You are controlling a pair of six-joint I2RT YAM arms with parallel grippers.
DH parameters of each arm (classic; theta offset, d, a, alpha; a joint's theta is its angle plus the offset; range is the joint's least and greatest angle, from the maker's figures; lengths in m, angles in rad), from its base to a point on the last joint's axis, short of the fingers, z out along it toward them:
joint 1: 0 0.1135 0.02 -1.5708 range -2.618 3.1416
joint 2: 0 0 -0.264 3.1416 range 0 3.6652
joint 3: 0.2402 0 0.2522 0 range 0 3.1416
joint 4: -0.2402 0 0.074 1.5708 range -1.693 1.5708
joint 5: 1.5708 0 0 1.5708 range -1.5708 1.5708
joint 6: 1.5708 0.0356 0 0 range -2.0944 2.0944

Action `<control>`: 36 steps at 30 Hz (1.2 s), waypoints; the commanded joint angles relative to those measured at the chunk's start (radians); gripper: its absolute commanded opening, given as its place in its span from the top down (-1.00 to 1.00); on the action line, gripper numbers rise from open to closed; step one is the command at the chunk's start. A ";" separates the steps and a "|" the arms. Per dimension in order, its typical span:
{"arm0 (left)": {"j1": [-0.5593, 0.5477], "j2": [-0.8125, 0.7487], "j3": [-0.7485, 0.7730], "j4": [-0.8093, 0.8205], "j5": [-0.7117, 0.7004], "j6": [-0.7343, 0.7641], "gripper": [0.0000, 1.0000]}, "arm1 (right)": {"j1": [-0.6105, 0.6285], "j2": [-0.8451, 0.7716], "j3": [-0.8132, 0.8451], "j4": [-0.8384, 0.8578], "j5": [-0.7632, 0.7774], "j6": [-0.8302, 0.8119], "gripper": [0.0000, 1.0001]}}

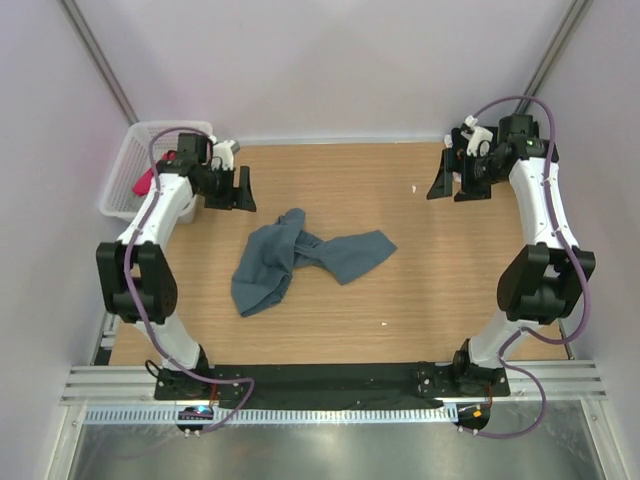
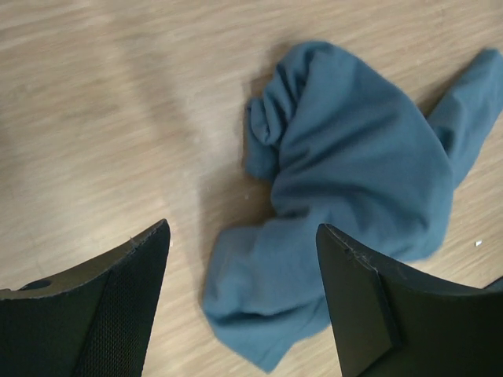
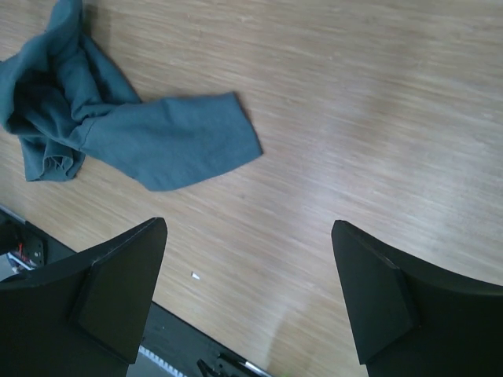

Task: Fold and stack the t-shirts
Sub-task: Move the tshirt to the center of the board, then flatten the tshirt out

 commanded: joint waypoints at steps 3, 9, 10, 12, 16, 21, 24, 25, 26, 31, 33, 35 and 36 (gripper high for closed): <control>-0.056 0.125 0.192 -0.038 0.060 -0.013 -0.54 | 0.007 -0.017 0.036 0.018 -0.025 0.011 -0.86; -0.185 0.244 0.428 -0.259 -0.081 0.154 -0.56 | 0.007 -0.095 -0.067 0.025 -0.016 -0.012 -0.88; -0.215 0.267 0.521 -0.292 -0.108 0.163 -0.56 | 0.007 -0.109 -0.078 0.025 -0.016 -0.013 -0.89; -0.252 0.303 0.609 -0.386 -0.139 0.174 -0.57 | 0.007 -0.146 -0.110 0.021 -0.022 -0.019 -0.89; -0.311 0.372 0.690 -0.489 -0.236 0.208 -0.57 | 0.007 -0.198 -0.158 0.014 -0.025 -0.035 -0.90; -0.407 0.380 0.645 -0.549 -0.343 0.240 -0.56 | 0.007 -0.251 -0.195 0.010 -0.024 -0.052 -0.91; -0.449 0.390 0.619 -0.573 -0.388 0.253 -0.55 | 0.007 -0.268 -0.211 0.007 -0.029 -0.056 -0.92; -0.452 0.389 0.610 -0.569 -0.389 0.251 -0.55 | 0.007 -0.276 -0.214 0.007 -0.027 -0.058 -0.92; -0.455 0.393 0.601 -0.560 -0.389 0.243 -0.54 | 0.007 -0.279 -0.218 0.007 -0.029 -0.058 -0.92; -0.479 0.413 0.610 -0.570 -0.405 0.242 -0.53 | 0.005 -0.305 -0.228 0.005 -0.024 -0.062 -0.93; -0.495 0.421 0.613 -0.576 -0.411 0.245 -0.53 | 0.007 -0.322 -0.244 0.007 -0.018 -0.062 -0.92; -0.501 0.432 0.613 -0.590 -0.416 0.245 -0.39 | 0.005 -0.339 -0.260 0.010 -0.015 -0.064 -0.93; -0.502 0.449 0.614 -0.598 -0.417 0.243 -0.33 | 0.005 -0.347 -0.268 0.011 -0.010 -0.064 -0.93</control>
